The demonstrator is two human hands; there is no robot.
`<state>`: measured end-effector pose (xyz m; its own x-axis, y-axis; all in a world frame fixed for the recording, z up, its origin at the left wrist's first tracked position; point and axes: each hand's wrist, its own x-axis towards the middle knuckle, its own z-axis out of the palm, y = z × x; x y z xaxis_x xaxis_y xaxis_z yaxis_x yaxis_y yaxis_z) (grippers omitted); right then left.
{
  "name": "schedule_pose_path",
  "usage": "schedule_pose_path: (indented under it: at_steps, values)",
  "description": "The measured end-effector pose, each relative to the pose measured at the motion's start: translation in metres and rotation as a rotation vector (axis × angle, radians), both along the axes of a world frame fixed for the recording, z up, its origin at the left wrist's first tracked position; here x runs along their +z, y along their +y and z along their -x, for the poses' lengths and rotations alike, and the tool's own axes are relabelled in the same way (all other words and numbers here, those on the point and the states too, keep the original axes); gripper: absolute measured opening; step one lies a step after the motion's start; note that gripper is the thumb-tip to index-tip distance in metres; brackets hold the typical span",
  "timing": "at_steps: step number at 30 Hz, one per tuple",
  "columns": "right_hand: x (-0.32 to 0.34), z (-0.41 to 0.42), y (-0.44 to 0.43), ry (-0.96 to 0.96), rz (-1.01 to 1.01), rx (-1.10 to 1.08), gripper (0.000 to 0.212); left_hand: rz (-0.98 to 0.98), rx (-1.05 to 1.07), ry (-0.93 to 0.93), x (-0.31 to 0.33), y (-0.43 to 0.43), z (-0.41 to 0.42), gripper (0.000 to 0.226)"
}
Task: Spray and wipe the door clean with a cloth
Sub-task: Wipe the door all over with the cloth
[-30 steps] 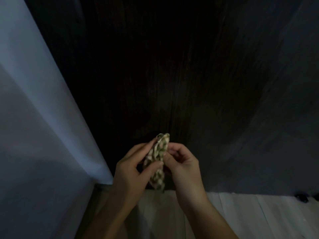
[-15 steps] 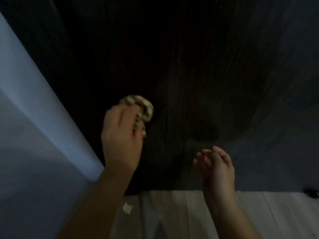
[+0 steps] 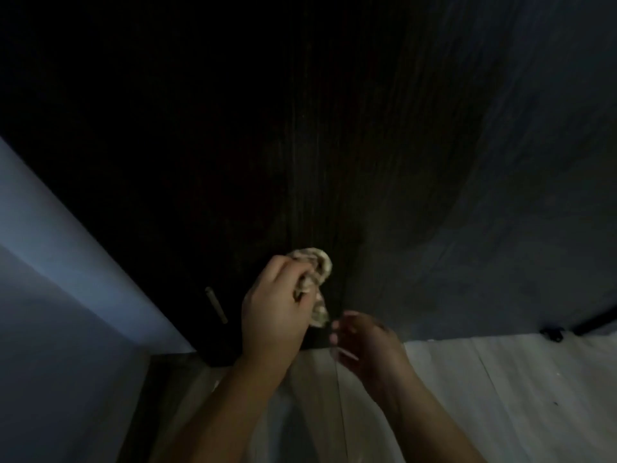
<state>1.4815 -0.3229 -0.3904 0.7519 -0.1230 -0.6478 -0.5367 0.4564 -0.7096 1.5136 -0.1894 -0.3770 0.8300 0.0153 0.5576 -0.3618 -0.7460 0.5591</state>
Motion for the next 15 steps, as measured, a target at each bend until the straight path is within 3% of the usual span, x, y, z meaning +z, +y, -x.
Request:
schedule_pose_path:
  at_steps: [3,5,7,11,15]
  values:
    - [-0.005,0.012,0.004,0.026,-0.08,0.271,0.028,0.535,0.07,0.255,0.0,-0.011,0.013,0.021]
    - [0.001,0.015,0.006,-0.07,-0.194,0.275,0.032,0.756,0.106,0.384,-0.002,-0.011,0.018,0.024]
    - [0.008,0.015,0.006,-0.199,-0.161,0.251,0.032,0.759,0.128,0.423,-0.004,-0.006,0.021,0.02]
    - [0.021,0.011,0.005,-0.372,0.131,0.249,0.023,0.743,0.004,0.48,-0.002,0.001,0.028,0.016]
    - [0.029,0.004,-0.001,-0.404,0.16,0.165,0.016,0.766,-0.078,0.533,0.0,0.012,0.03,0.037]
